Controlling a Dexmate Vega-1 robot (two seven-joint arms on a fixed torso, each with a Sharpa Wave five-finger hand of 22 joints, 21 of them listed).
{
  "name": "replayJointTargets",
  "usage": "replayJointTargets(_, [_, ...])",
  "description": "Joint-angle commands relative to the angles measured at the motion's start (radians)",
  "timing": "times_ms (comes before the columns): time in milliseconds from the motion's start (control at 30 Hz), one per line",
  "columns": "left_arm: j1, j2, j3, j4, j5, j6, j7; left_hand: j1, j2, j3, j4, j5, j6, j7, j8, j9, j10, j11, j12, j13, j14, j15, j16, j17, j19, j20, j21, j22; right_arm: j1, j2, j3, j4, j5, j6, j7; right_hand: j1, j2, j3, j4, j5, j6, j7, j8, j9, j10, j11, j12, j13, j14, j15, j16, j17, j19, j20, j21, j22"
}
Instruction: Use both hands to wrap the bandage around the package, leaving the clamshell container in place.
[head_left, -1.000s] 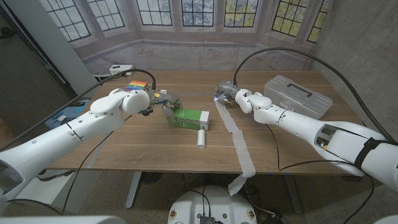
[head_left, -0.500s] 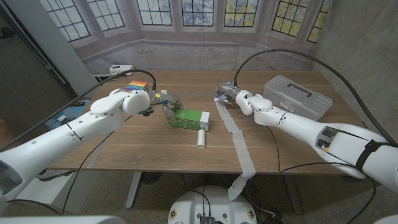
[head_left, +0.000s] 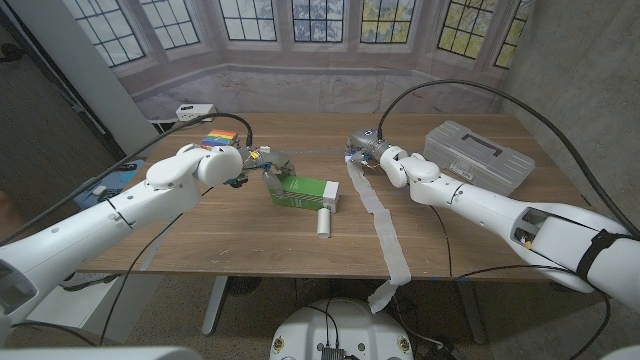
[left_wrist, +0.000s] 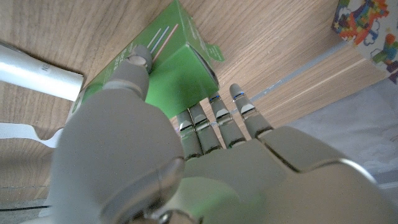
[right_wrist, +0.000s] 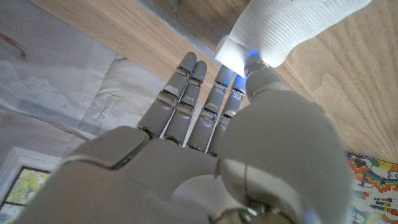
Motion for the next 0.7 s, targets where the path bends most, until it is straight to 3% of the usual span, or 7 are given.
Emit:
replayJointTargets(33, [0.0, -0.002, 0.0, -0.006, 0.008, -0.003, 0.0, 0.019, 0.064, 0.021, 0.013, 0.008, 0.077, -0.004, 0.085, 0.003, 0.012, -0.009, -0.004, 0.003, 0.005, -0.001, -0.002, 0.004, -0.001, -0.001, 0.004, 0.003, -0.043, -0.034, 0.032, -0.103, -0.023, -0.053, -0.003, 0.012, 0.001, -0.006, 0.003, 0.004, 0.014, 0.001, 0.008, 0.002, 0.011, 0.002, 0.009, 0.006, 0.013, -0.153, 0.007, 0.005, 0.008, -0.05, 0.002, 0.004])
replayJointTargets(433, [-0.002, -0.014, 0.0, 0.002, 0.013, -0.012, 0.015, 0.017, 0.063, 0.022, 0.012, 0.008, 0.079, -0.002, 0.09, 0.003, 0.014, -0.011, -0.006, 0.006, 0.005, -0.001, -0.005, 0.004, 0.0, -0.001, 0.005, 0.003, -0.077, -0.038, 0.061, -0.175, -0.048, -0.085, -0.028, 0.017, 0.003, -0.01, 0.004, 0.004, 0.021, 0.003, 0.008, 0.004, 0.019, 0.005, 0.014, 0.012, 0.024, -0.156, 0.008, 0.007, 0.01, -0.049, 0.002, 0.004])
replayJointTargets(700, [-0.044, -0.049, 0.027, 0.023, 0.03, -0.021, -0.015, 0.016, 0.064, 0.023, 0.012, 0.008, 0.078, -0.005, 0.092, 0.003, 0.016, -0.009, -0.007, 0.007, 0.008, 0.0, -0.005, 0.005, -0.001, 0.0, 0.005, 0.003, -0.083, -0.036, 0.074, -0.204, -0.054, -0.073, -0.038, 0.019, 0.003, -0.013, 0.005, 0.003, 0.023, 0.003, 0.007, 0.005, 0.02, 0.005, 0.015, 0.015, 0.027, -0.154, 0.006, 0.007, 0.011, -0.049, 0.002, 0.004])
